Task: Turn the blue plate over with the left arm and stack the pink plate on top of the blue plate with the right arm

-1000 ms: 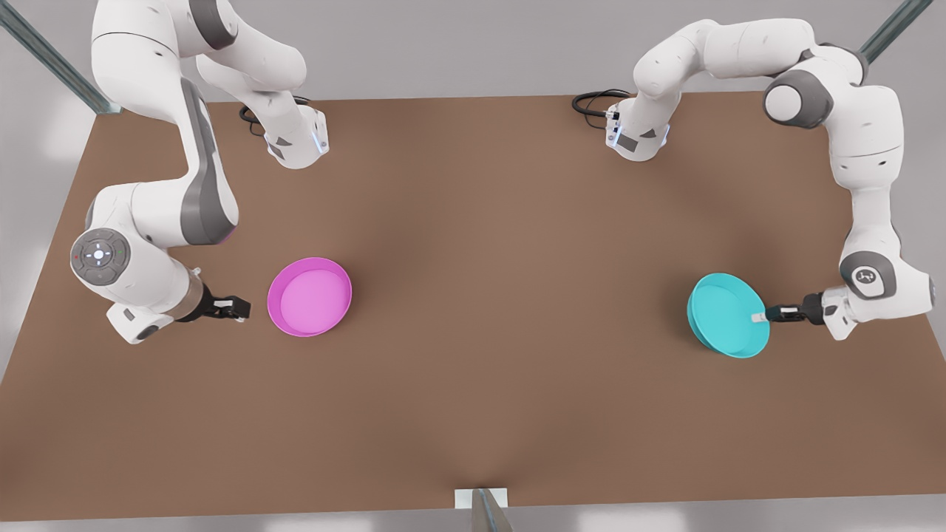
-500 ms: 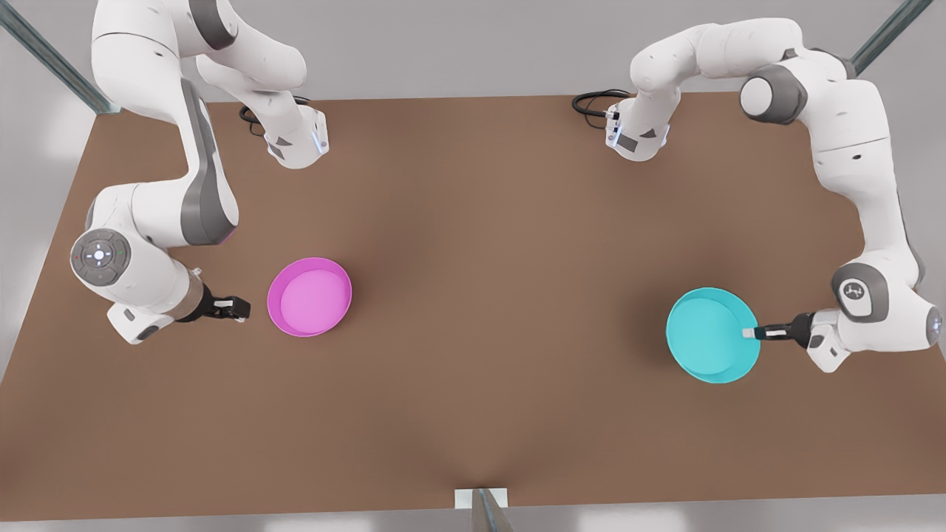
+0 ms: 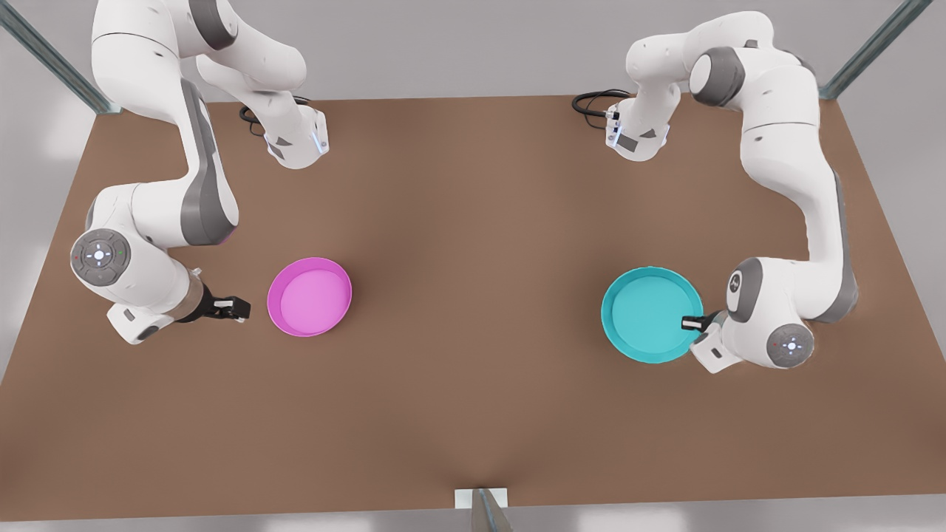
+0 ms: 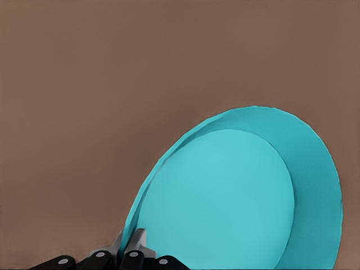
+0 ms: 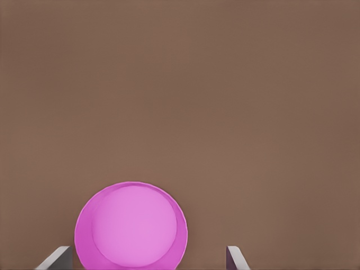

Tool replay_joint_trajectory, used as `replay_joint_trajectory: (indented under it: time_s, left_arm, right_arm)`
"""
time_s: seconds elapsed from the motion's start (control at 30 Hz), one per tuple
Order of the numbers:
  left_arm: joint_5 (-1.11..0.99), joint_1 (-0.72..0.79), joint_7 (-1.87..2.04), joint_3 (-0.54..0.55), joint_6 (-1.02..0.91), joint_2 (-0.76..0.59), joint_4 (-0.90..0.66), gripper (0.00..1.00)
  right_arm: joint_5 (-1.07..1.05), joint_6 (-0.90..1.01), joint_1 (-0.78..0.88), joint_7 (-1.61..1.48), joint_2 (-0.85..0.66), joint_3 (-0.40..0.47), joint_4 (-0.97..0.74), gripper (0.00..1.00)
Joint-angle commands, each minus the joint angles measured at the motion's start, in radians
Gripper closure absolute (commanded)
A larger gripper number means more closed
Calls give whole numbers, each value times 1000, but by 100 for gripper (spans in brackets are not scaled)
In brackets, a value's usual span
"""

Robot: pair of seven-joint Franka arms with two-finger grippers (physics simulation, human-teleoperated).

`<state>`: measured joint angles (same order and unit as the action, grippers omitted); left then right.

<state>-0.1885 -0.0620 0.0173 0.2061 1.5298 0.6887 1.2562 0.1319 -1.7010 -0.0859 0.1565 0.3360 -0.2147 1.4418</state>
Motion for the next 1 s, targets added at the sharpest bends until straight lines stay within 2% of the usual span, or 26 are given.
replay_joint_trajectory:
  time_s: [0.0, 0.2, 0.63, 0.97]
  left_arm:
    - [-45, 7, 7, -1, -5, 0, 0, 79]
    - [-212, 165, 164, -1, -146, 0, -49, 79]
    - [-537, 519, 408, -2, -405, 11, -49, 79]
    - [-750, 786, 598, -4, -582, 121, -44, 79]
  right_arm:
    - [0, 1, 0, 0, 0, 0, -1, 0]
    - [12, 1, 0, -46, -2, 1, 0, 0]
    - [-28, 3, 0, 31, -3, 3, 0, 0]
    - [-14, 1, 0, 17, -2, 3, 0, 0]
